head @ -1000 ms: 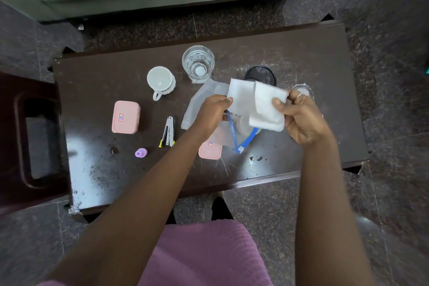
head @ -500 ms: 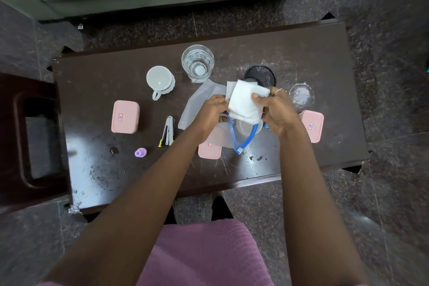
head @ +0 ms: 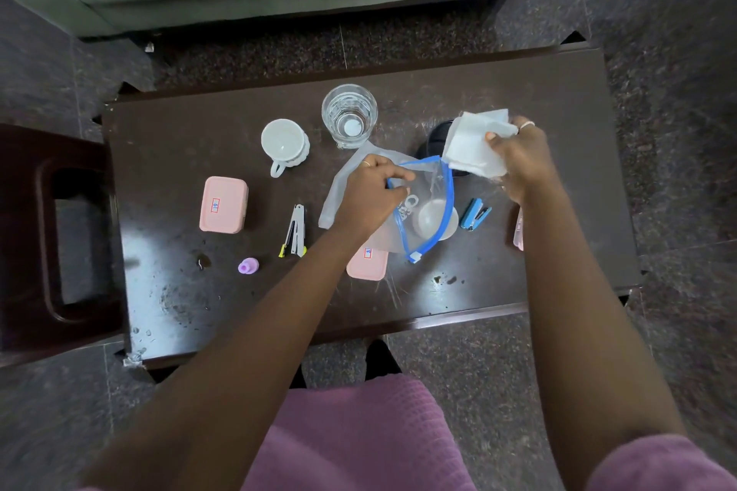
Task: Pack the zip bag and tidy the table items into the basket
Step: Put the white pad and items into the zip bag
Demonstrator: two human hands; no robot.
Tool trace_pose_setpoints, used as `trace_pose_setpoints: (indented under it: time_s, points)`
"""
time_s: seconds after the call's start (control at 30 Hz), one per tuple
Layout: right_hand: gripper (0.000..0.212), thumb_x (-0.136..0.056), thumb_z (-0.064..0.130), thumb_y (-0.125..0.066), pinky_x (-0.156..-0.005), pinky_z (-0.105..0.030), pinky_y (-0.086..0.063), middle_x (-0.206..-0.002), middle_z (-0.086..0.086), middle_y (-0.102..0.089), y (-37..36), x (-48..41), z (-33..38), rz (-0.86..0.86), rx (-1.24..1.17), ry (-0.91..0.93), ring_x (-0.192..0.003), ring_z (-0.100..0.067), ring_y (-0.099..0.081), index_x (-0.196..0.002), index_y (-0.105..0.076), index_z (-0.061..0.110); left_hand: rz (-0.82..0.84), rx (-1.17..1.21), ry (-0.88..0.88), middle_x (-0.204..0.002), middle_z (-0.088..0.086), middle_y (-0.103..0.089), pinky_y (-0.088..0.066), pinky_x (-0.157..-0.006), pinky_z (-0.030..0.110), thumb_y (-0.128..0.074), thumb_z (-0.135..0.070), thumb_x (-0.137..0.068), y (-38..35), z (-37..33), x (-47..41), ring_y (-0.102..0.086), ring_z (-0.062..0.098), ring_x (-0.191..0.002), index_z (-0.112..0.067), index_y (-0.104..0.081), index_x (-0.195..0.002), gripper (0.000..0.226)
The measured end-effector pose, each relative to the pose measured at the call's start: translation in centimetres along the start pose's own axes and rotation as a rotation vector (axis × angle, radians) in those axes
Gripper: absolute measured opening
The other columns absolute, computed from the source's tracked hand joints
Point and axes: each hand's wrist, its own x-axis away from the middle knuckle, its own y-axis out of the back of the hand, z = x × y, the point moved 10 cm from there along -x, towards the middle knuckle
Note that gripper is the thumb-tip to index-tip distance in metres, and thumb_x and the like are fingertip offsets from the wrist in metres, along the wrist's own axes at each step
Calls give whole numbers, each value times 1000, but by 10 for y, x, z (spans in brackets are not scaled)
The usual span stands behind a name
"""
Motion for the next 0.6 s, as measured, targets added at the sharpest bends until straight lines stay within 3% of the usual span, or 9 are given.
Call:
trace_pose_setpoints:
  time_s: [0.1, 0.23, 0.37, 0.6]
  points:
    - [24, -89, 8, -55, -78, -31, -43, -114, -19, -62, 2, -16, 26, -115, 516, 191, -96, -25, -57, -112, -59, 3, -11, -9, 14, -96, 0, -46, -33, -59, -8, -65, 0, -80, 1, 2, -1, -46, 1, -63, -8, -72, -101, 23]
    - [28, -89, 7, -54, -91, -32, -42, -119, -22, -63, -25, -24, 39, -37, 856, 284, -113, -37, -55, -116, -63, 6, -10, -17, 12, -95, 0, -47, -34, -59, -6, -64, 2, -80, -1, 4, 1, -44, 3, -60, -8, -73, -99, 23]
    - [38, -84, -5, -48, -91, -32, -46, -117, -20, -65, -39, -25, 40, 63, 904, 261, -109, -35, -57, -112, -68, 10, -5, -27, 25, -94, -1, -48, -36, -60, -4, -62, 3, -79, -2, 9, 0, -43, 5, -58, -10, -73, -98, 25]
    - [37, -83, 2, -54, -88, -37, -47, -117, -24, -62, -49, -24, 33, 130, 1037, 228, -110, -39, -55, -118, -63, 11, 2, -1, 22, -95, 1, -47, -37, -59, -3, -62, 3, -79, 0, 7, -4, -43, 4, -59, -8, -73, -98, 25]
